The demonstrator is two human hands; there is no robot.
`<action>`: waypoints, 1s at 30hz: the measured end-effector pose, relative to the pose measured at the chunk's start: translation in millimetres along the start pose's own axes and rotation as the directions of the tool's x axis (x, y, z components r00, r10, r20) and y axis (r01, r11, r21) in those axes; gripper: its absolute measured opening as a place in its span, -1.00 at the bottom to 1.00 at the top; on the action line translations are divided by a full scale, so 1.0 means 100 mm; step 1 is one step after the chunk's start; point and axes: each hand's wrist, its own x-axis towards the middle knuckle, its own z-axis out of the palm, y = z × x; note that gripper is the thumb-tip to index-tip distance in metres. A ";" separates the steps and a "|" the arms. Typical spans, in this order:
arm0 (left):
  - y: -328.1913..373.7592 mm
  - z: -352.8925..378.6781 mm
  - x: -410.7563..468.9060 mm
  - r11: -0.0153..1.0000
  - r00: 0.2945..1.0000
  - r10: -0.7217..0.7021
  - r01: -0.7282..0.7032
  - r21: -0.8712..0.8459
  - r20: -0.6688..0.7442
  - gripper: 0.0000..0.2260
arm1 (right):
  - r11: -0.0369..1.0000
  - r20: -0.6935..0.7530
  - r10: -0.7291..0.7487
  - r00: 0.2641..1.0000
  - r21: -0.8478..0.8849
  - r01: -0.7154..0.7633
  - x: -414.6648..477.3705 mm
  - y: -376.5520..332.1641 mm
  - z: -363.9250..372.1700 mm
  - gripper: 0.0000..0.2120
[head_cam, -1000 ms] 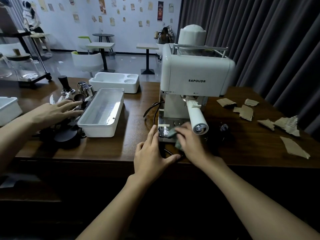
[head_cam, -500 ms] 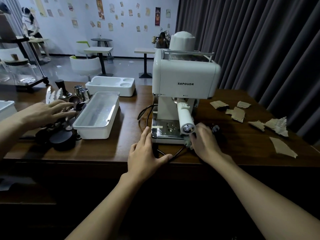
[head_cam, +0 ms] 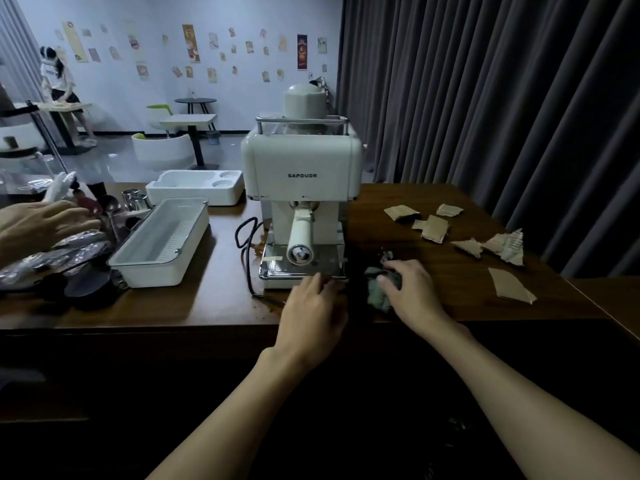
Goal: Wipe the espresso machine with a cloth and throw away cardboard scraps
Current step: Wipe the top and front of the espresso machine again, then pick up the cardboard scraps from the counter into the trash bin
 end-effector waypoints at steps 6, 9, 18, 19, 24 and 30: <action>0.22 0.18 0.00 0.993 0.979 0.087 -0.070 -0.095 0.186 -0.56 | 0.983 0.141 -0.016 0.990 -0.181 0.042 -0.15 0.26 -0.04 -0.50; 0.25 0.19 -0.01 0.998 0.981 0.063 -0.062 -0.015 0.183 -0.55 | 0.983 0.252 -0.040 0.967 -0.163 0.083 -0.19 0.32 -0.08 -0.44; 0.77 0.22 0.02 0.963 0.980 0.135 -0.094 -0.253 0.148 -0.73 | 0.997 0.074 -0.071 0.995 0.006 0.071 -0.41 0.77 -0.35 -0.63; 0.89 0.26 0.03 0.953 0.972 0.152 -0.095 -0.287 0.180 -0.73 | 0.998 0.051 -0.062 0.997 0.014 0.061 -0.47 0.86 -0.39 -0.65; 1.39 0.73 -0.02 0.937 0.910 0.182 -0.046 -0.345 0.372 -0.72 | 0.997 0.060 0.058 0.996 0.049 -0.061 -0.86 1.41 -0.61 -0.70; 1.62 1.61 -0.29 0.939 0.743 0.165 0.083 -0.333 0.649 -0.79 | 0.958 0.158 0.286 0.945 -0.013 -0.288 -1.49 2.41 -0.75 -0.73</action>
